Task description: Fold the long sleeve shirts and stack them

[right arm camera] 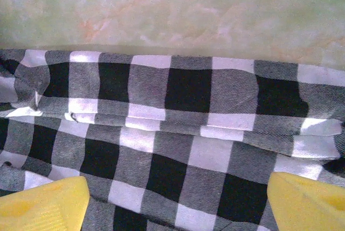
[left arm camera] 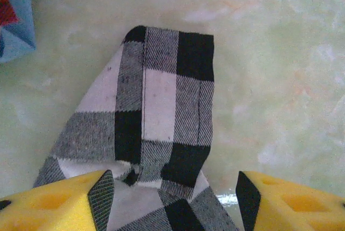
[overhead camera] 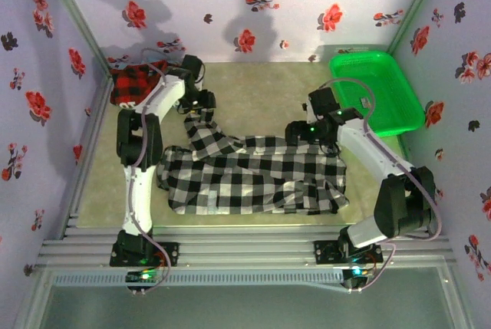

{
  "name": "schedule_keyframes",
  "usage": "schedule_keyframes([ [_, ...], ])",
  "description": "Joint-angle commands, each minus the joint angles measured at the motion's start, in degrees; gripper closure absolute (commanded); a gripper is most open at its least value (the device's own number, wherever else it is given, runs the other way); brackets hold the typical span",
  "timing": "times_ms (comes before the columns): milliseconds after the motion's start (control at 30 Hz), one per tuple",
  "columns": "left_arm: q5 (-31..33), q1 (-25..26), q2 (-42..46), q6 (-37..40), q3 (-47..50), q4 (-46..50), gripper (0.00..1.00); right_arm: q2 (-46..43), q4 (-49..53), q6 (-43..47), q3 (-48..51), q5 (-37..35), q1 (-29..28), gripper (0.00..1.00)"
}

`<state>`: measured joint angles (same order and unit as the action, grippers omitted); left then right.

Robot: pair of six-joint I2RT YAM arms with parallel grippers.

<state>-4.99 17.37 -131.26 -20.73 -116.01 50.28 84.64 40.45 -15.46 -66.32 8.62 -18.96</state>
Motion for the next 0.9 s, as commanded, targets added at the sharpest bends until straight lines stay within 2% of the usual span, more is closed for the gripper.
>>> schedule_keyframes([
  [0, 2.9, 0.5, -3.3, 3.8, -4.3, 5.2, 0.37, 0.4, -0.5, -1.1, -1.1, 1.2, -0.9, 0.12],
  [200, 3.1, 1.4, -8.1, 6.6, -8.6, 6.2, 0.37, 2.2, -0.5, -1.1, -2.9, 1.9, -1.7, 0.12],
  [233, 3.1, 1.5, -8.6, 6.9, -8.9, 6.1, 0.37, 2.6, -0.4, -1.1, -3.3, 2.0, -1.9, 0.07],
  [333, 3.3, 1.8, -9.7, 7.3, -9.1, 5.1, 0.38, 3.5, -0.4, -1.2, -4.2, 2.4, -2.6, 0.06],
  [367, 3.3, 1.8, -10.0, 7.3, -9.1, 4.9, 0.41, 3.7, -0.5, -1.2, -4.4, 2.4, -2.9, 0.06],
  [533, 3.4, 1.8, -9.6, 7.4, -6.8, 2.7, 0.71, 5.0, -1.2, -1.8, -5.4, 2.0, -4.2, 0.06],
  [567, 3.5, 1.8, -9.1, 7.4, -6.4, 2.6, 0.74, 5.4, -1.3, -1.9, -5.6, 1.8, -4.4, 0.06],
  [833, 5.0, 1.8, -0.7, 8.2, -4.3, -1.0, 0.79, 9.3, -2.5, -2.5, -9.0, 2.2, -4.9, 0.06],
  [867, 4.9, 1.8, 0.3, 8.4, -4.0, -1.1, 0.79, 9.9, -2.5, -2.5, -9.5, 2.4, -5.0, 0.02],
])
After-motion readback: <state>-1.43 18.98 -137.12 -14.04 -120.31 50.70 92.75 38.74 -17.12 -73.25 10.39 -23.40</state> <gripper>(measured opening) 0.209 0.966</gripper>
